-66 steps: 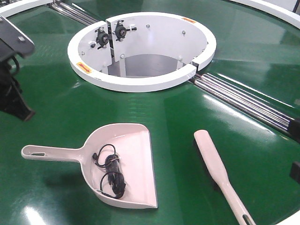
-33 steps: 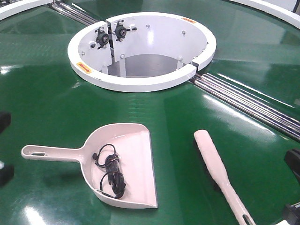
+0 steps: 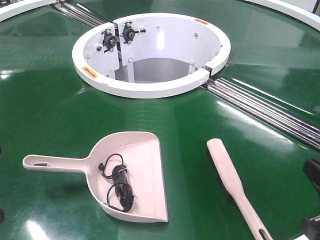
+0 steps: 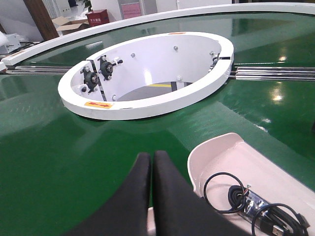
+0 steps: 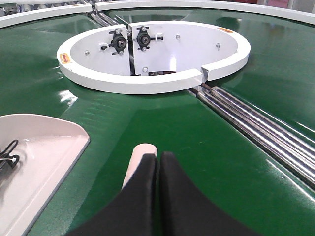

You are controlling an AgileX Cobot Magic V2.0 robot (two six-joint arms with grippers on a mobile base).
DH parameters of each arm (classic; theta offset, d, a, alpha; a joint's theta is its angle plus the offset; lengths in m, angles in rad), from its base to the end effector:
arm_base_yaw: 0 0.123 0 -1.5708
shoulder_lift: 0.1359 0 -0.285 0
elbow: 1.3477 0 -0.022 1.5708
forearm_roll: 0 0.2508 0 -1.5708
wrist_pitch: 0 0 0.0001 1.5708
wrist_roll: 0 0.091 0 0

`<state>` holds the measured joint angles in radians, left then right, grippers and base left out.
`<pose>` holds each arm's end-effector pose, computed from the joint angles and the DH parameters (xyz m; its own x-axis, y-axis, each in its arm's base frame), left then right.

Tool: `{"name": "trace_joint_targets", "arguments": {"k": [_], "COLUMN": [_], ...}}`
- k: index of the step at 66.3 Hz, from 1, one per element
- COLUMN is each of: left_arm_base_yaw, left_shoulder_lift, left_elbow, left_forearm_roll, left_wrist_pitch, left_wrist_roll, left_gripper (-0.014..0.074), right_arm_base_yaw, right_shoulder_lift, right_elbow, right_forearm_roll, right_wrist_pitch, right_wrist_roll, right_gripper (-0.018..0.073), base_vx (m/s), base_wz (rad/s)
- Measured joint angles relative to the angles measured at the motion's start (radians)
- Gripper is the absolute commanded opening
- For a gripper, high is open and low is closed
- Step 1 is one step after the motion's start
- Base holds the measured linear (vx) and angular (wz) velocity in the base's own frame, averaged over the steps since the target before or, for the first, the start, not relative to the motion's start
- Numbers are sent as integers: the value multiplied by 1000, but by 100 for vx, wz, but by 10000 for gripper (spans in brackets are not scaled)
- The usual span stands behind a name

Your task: Clean and inspect green conveyor with broom and dustpan

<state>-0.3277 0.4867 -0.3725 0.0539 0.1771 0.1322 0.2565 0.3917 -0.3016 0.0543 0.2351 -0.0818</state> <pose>0.1034 -0.0342 0.2859 -0.1307 0.2390 -0.9622 0.3430 0.9215 0.1823 0.0897 0.0247 0.2662 -0.2199 -0.0877 -0.9716 -0.2720 0.9620 -0.0252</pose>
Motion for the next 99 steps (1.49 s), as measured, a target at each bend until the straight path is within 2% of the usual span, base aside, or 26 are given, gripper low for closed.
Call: {"name": "trace_joint_targets", "arguments": {"k": [26,39,51,59,76,99], "left_arm_base_yaw": [14,133,252,299,304,304], "left_shoulder_lift": [-25,-174,-396,-490,-499,-499], "left_elbow": [2,82,259,375,400,400], "left_forearm_roll": [0,0,-44,-54,-54,-54], "left_wrist_pitch": [18,74,81,80,-4,-8], "left_wrist_roll": [0,-3,-3,-4,-4,-4], "left_gripper": [-22,-22,-22,-22,-22,-22], "right_arm_base_yaw": [0,0,0,0,0,0], "right_shoulder_lift": [0,0,0,0,-3,-3], "right_elbow": [0,0,0,0,0,0], "right_forearm_roll": [0,0,0,0,1,1], "right_wrist_pitch": [0,1,1,1,3,5], "right_wrist_roll": [-2,-2,-2,-2,-2,-3], "right_gripper": [-6,-6,-6,-6,-6,-6], "base_vx": [0,0,0,0,0,0], "base_wz": [0,0,0,0,0,0]}}
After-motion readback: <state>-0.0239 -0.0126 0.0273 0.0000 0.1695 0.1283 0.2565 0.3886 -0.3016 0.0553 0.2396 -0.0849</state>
